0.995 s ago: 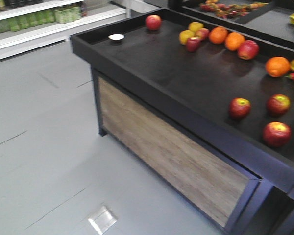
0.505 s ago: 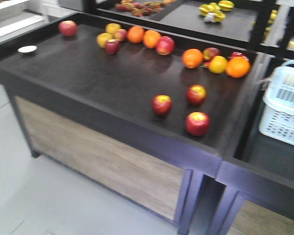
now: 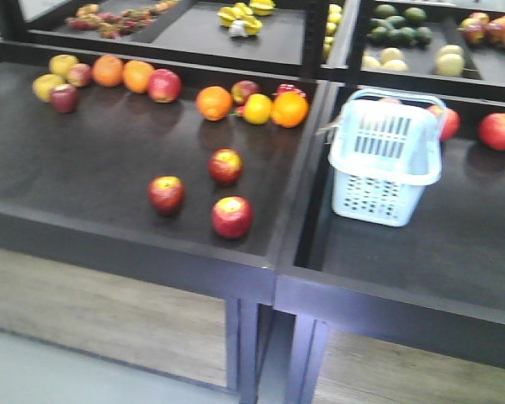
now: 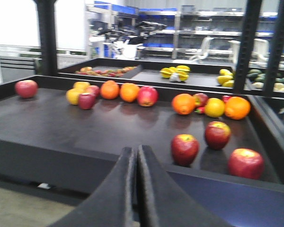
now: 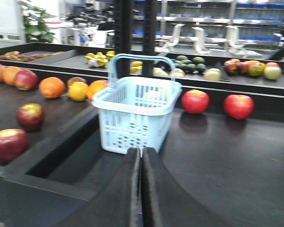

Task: Pick three apples into basket with both arms
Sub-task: 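Turn the base toward the light-blue basket on the fruit table, then stop the base in front of the light-blue basket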

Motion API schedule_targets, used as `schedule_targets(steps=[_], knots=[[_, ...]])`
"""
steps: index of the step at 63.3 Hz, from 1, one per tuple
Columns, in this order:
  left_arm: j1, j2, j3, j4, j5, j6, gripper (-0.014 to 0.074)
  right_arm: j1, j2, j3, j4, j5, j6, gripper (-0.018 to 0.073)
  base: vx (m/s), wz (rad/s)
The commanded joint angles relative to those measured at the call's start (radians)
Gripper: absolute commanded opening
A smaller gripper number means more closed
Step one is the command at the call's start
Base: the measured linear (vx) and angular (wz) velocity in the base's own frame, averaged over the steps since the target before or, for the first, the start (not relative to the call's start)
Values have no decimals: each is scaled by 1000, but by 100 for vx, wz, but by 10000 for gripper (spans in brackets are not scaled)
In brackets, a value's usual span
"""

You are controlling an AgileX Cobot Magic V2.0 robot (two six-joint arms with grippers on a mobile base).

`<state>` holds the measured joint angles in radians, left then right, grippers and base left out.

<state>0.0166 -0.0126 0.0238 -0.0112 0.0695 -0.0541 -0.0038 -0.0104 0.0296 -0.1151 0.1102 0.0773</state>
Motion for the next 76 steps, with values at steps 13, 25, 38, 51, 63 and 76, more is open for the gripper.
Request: schedule_targets(steps=[13, 25, 38, 51, 63, 76], knots=[[1, -14, 23, -6, -69, -2, -6, -5, -11, 13, -6, -69, -9, -5, 4, -28], [1, -14, 23, -6, -69, -2, -6, -5, -11, 13, -6, -69, -9, -5, 4, -23], [1, -14, 23, -6, -69, -2, -6, -5, -11, 13, -6, -70, -9, -5, 5, -27], [1, -14, 23, -6, -69, -2, -6, -5, -11, 13, -6, -70, -9, -5, 7, -28], [1, -14, 23, -6, -69, -2, -6, -5, -11, 13, -6, -70, -9, -5, 8, -24], [1, -14, 23, -6, -69, -2, -6, -5, -11, 13, -6, -70, -9, -5, 10, -19]])
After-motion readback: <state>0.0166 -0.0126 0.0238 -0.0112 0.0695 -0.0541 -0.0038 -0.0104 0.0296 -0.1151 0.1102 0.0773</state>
